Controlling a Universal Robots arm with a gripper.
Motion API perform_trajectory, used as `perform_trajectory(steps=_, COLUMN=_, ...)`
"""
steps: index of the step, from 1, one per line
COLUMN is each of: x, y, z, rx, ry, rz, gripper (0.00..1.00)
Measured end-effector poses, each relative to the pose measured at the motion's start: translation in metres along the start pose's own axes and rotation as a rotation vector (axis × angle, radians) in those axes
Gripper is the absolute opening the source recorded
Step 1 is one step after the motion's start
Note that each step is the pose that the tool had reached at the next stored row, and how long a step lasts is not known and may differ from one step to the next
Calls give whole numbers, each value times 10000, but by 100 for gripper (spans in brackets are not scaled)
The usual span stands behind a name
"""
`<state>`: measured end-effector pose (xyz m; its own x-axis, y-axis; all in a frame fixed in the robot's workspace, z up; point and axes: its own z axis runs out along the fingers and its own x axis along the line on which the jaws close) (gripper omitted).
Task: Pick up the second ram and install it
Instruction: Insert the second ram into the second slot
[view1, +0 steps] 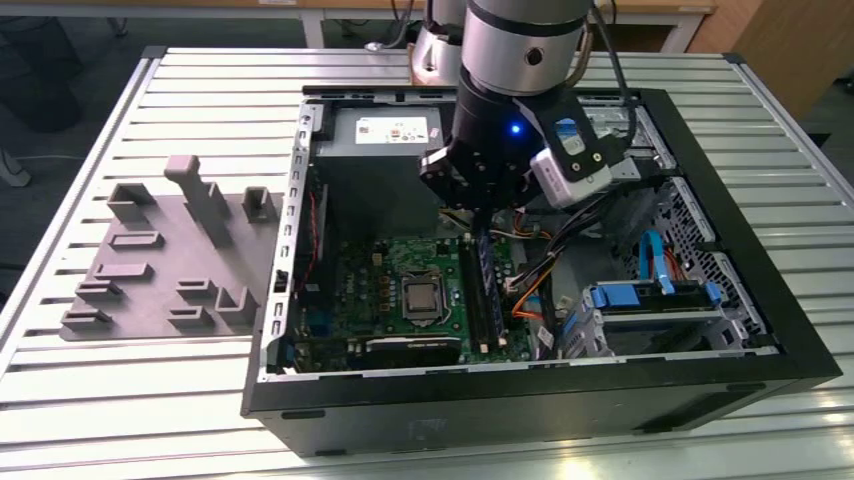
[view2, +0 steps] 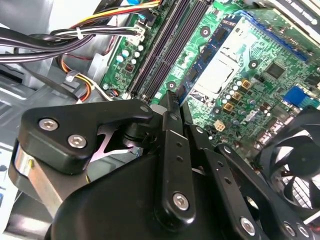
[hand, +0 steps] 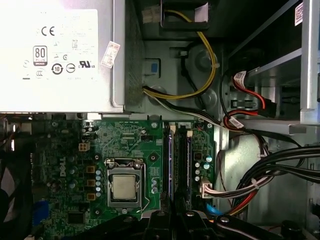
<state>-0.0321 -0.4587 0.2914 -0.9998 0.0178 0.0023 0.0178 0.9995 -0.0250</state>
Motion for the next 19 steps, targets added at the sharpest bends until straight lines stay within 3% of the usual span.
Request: perform_trajectory(steps=19, x=-1, y=9, z=346, rx=-3, ry=16, rz=46, gripper=14)
